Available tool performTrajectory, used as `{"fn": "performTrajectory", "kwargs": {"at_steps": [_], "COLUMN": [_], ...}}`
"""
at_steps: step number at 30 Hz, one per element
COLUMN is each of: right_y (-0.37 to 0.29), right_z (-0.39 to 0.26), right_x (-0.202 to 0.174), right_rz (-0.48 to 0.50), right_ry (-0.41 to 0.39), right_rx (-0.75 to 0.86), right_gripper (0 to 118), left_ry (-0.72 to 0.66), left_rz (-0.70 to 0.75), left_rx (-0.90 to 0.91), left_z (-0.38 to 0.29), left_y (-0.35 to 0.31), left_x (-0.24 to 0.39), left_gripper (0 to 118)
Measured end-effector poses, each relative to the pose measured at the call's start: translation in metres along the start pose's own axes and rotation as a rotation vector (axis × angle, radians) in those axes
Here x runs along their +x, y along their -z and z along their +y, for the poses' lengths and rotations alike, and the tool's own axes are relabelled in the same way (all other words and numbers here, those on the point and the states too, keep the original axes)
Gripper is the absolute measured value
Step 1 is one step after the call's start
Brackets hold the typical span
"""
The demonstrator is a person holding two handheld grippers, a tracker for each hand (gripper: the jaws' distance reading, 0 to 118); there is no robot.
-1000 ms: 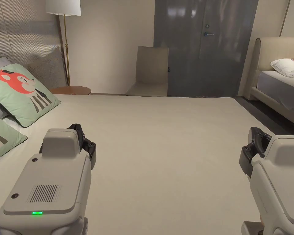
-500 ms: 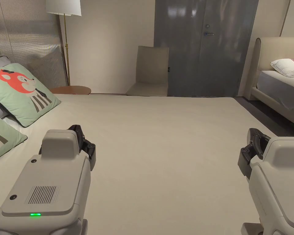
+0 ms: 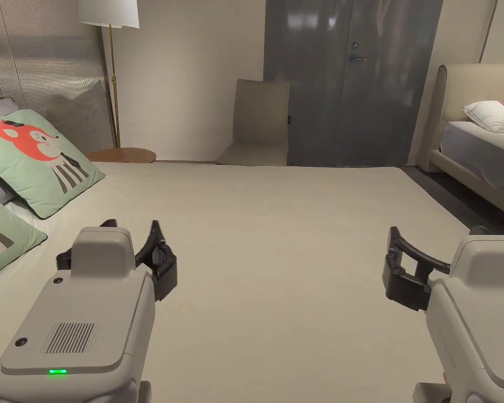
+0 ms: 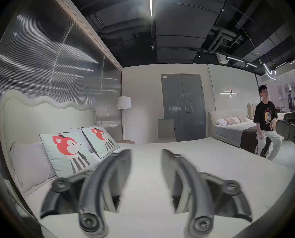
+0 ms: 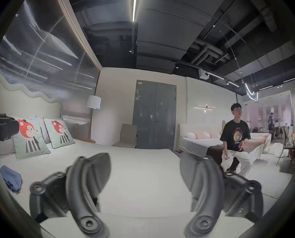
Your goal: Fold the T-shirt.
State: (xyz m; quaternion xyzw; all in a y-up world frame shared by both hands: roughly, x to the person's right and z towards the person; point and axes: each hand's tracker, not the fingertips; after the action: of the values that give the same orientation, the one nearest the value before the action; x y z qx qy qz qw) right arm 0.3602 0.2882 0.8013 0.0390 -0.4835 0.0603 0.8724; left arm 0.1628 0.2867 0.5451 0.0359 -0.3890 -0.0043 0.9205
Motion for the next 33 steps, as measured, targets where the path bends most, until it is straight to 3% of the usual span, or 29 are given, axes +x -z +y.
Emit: {"fn": "performTrajectory", "kwargs": {"at_steps": [3,6,33], "right_y": [-0.0012,-0.0032,-0.0061], "right_z": [0.0000,0.0004,0.0012], "right_x": [0.0002,0.0014,0.0018], "right_rz": [-0.010,-0.007,-0.005], "right_ry": [-0.003,0.010,0.010], "right_rx": [0.005,0.020,0.013], "right_gripper": [116,117,117], "left_ry": [-0.006,-0.015,-0.017], "left_rz": [-0.009,-0.019,-0.024], "left_rx": [0.010,0.036,0.043], "left_z": [0.0006,0.0006,0.0015], "left_y": [-0.0018,-0.0052,-0.0101], "left_x": [-0.0007,0.0002,-0.0005], "left_gripper": [101,111,111]}}
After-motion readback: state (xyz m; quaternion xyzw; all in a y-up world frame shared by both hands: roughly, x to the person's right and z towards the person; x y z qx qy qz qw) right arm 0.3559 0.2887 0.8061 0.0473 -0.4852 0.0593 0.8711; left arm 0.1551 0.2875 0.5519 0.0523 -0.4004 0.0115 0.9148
